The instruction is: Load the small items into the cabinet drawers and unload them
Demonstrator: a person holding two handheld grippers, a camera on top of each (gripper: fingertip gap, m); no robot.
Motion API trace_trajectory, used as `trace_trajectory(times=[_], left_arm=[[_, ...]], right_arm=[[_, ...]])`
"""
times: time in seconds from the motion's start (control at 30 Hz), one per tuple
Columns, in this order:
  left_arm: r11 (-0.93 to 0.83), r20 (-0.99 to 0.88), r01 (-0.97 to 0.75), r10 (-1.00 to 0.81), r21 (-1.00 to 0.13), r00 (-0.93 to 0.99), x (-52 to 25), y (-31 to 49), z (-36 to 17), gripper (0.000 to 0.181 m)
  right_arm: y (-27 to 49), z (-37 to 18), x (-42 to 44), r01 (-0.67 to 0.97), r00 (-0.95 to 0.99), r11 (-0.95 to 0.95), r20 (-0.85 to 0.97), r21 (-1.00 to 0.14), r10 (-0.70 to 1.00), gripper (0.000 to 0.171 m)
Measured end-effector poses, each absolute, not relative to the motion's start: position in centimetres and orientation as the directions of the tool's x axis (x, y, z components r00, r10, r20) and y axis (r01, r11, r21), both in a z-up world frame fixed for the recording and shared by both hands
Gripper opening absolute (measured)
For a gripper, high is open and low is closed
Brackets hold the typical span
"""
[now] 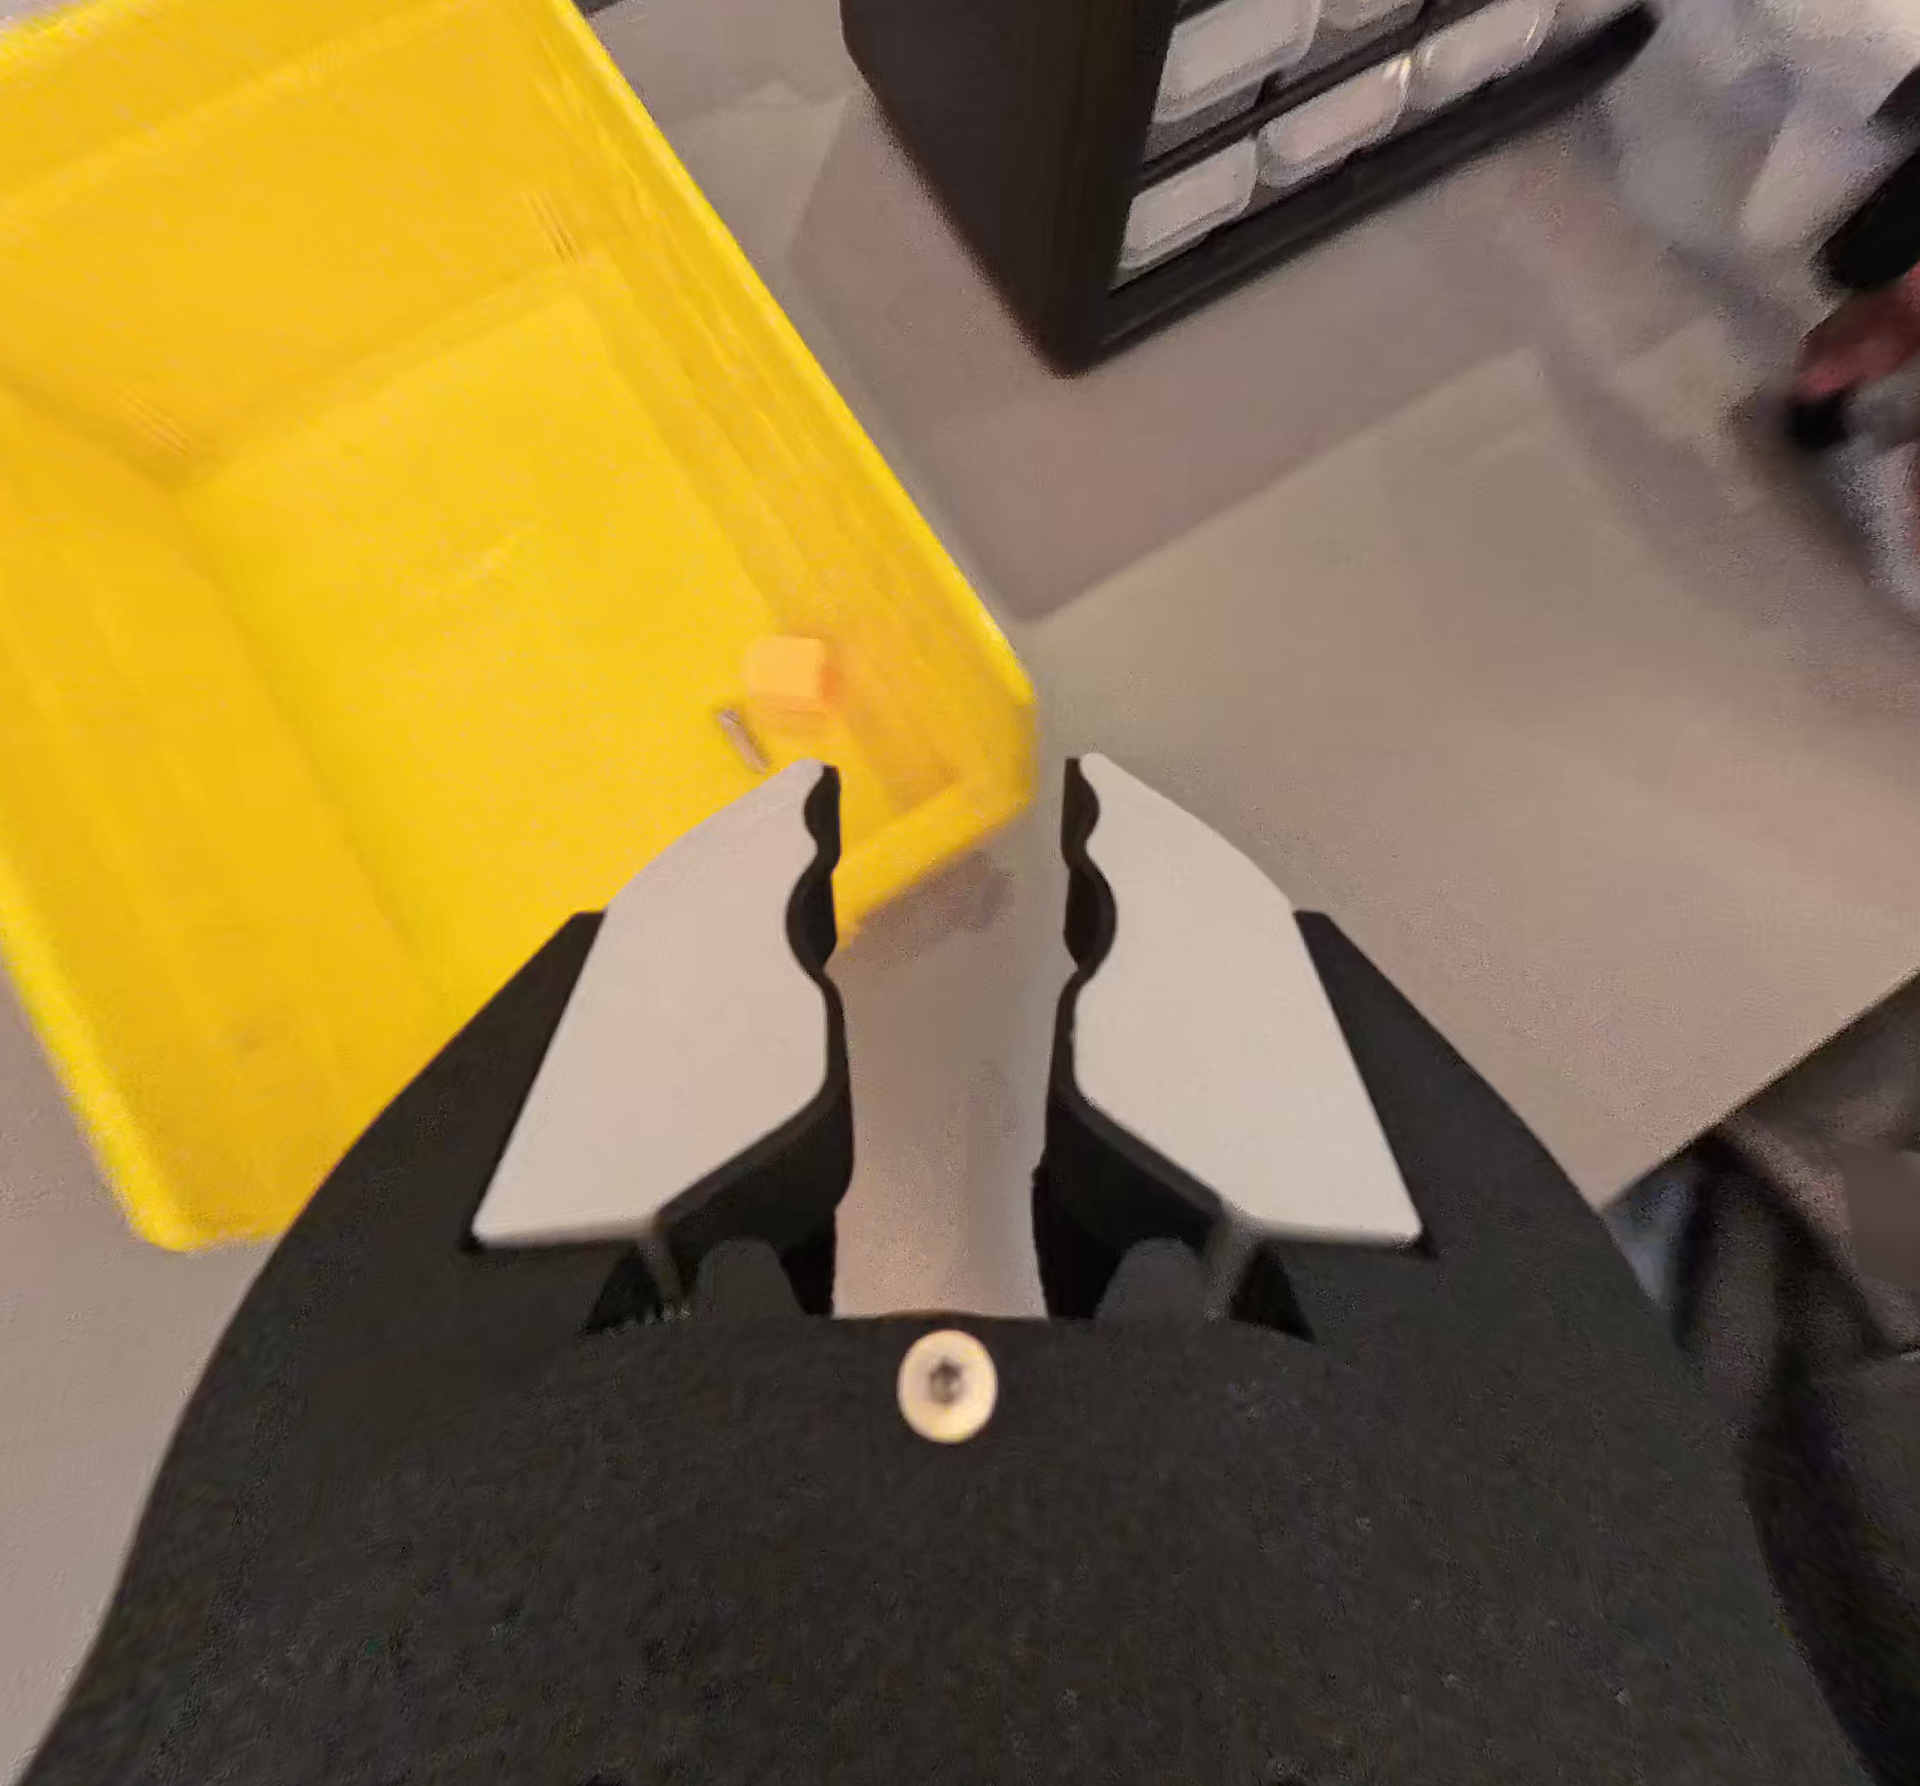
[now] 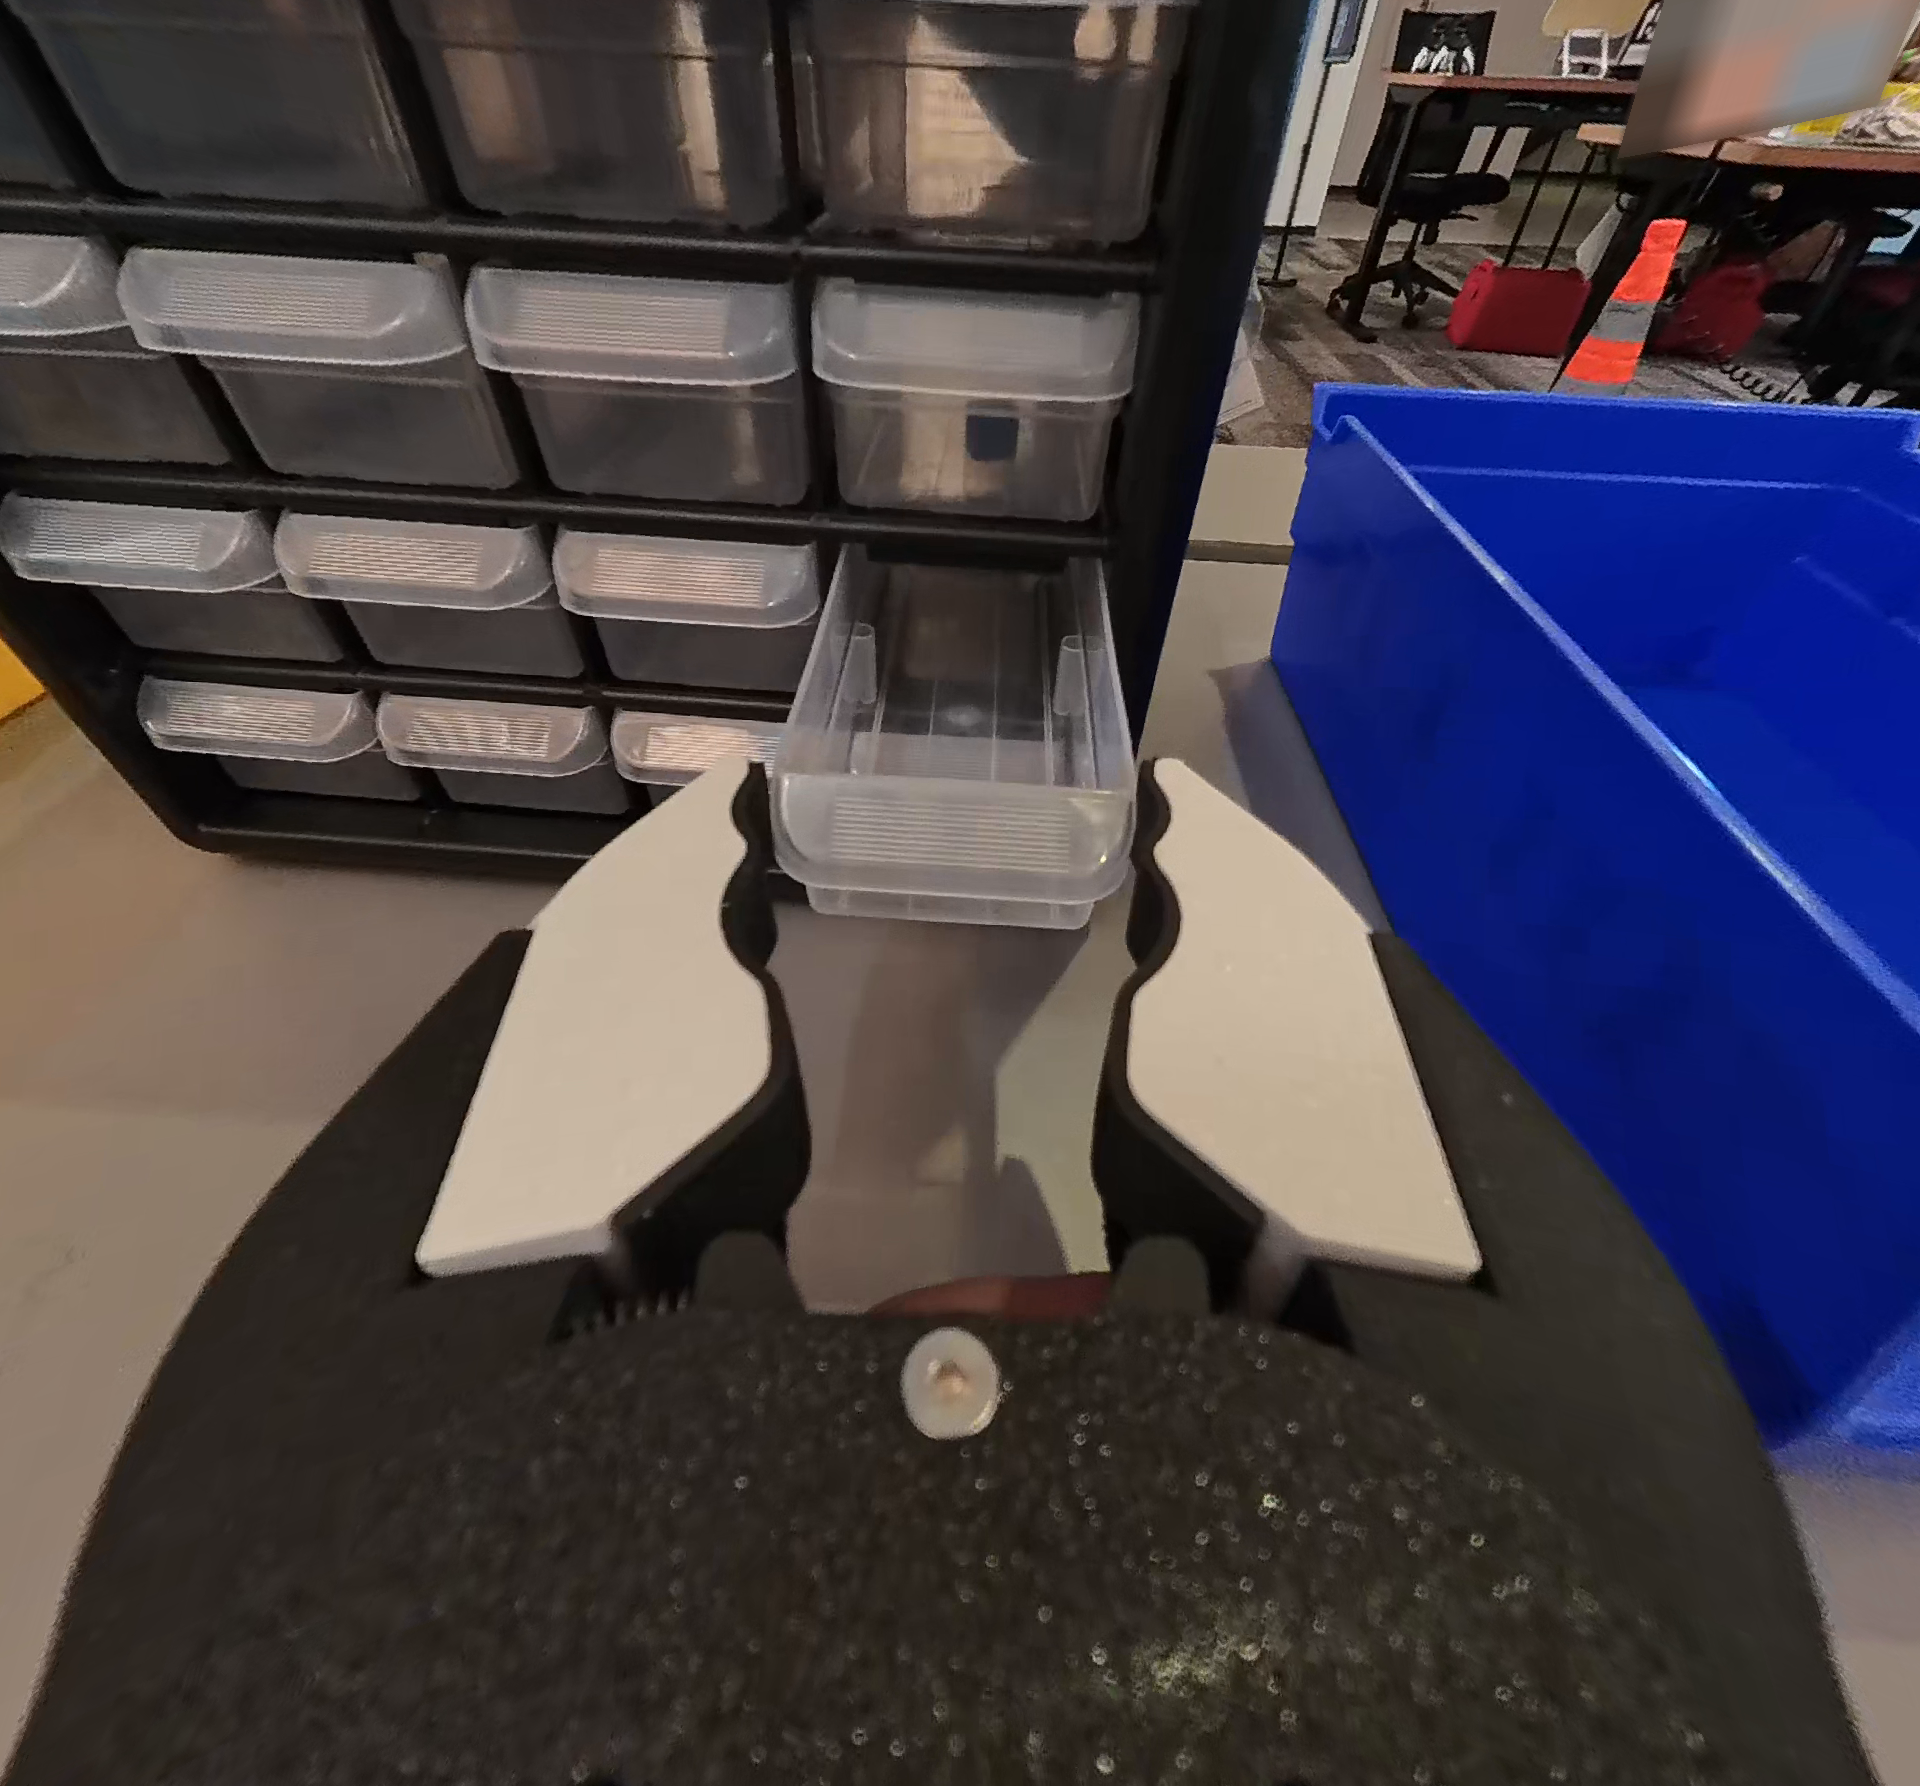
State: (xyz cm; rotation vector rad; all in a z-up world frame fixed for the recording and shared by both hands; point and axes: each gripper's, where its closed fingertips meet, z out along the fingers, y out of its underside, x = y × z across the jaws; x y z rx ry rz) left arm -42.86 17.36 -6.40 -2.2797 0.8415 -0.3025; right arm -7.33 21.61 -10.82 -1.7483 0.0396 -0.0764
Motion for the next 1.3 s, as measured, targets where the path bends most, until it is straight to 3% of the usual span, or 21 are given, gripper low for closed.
trace_trajectory(times=[0.13, 0.3, 0.43, 0.67, 0.87, 1.07, 1.17, 1.23, 1.3], left_arm=[[-0.4, -0.093, -0.68, -0.819, -0.614, 0.566, -43.0, 20.0, -7.4, 0.034], [-0.386, -0.067, -0.768, -0.873, -0.511, 0.484, -43.7, 22.1, -10.3, 0.034], [-0.455, -0.049, -0.798, -0.857, -0.396, 0.513, -45.0, 23.0, -12.6, 0.048], [-0.311, -0.118, -0.86, -0.915, -0.404, 0.386, -45.6, 23.4, -13.1, 0.043], [-0.396, 0.081, -0.808, -0.912, -0.436, 0.402, -43.7, 24.1, -14.0, 0.051], [-0.415, 0.06, -0.848, -0.905, -0.329, 0.42, -44.0, 25.5, -17.1, 0.053], [-0.421, 0.057, -0.866, -0.905, -0.271, 0.422, -44.4, 25.6, -18.7, 0.049], [-0.413, 0.063, -0.877, -0.91, -0.245, 0.41, -44.5, 25.5, -19.4, 0.027], [-0.397, 0.067, -0.885, -0.917, -0.241, 0.393, -44.5, 25.4, -18.9, 0.027]], right_arm=[[21.6, -10.8, -7.3, 0.011, 0.997, -0.176, 0.023, -0.984, -0.067, 0.066], [21.7, -10.8, -7.4, 0.011, 0.997, -0.176, 0.024, -0.984, -0.071, 0.066], [21.7, -10.8, -7.3, 0.005, 0.998, -0.178, 0.018, -0.984, -0.068, 0.066], [21.8, -10.8, -7.4, 0.005, 0.998, -0.178, 0.017, -0.984, -0.068, 0.066], [21.8, -10.9, -7.4, -0.004, 0.998, -0.183, 0.008, -0.983, -0.066, 0.066], [21.9, -10.9, -7.4, -0.011, 0.998, -0.185, 0.001, -0.983, -0.061, 0.066], [21.9, -10.9, -7.5, -0.015, 0.998, -0.19, -0.003, -0.982, -0.06, 0.066], [21.9, -10.9, -7.5, -0.016, 0.998, -0.191, -0.005, -0.981, -0.059, 0.066], [21.9, -10.9, -7.5, -0.015, 0.998, -0.191, -0.004, -0.981, -0.058, 0.066]])
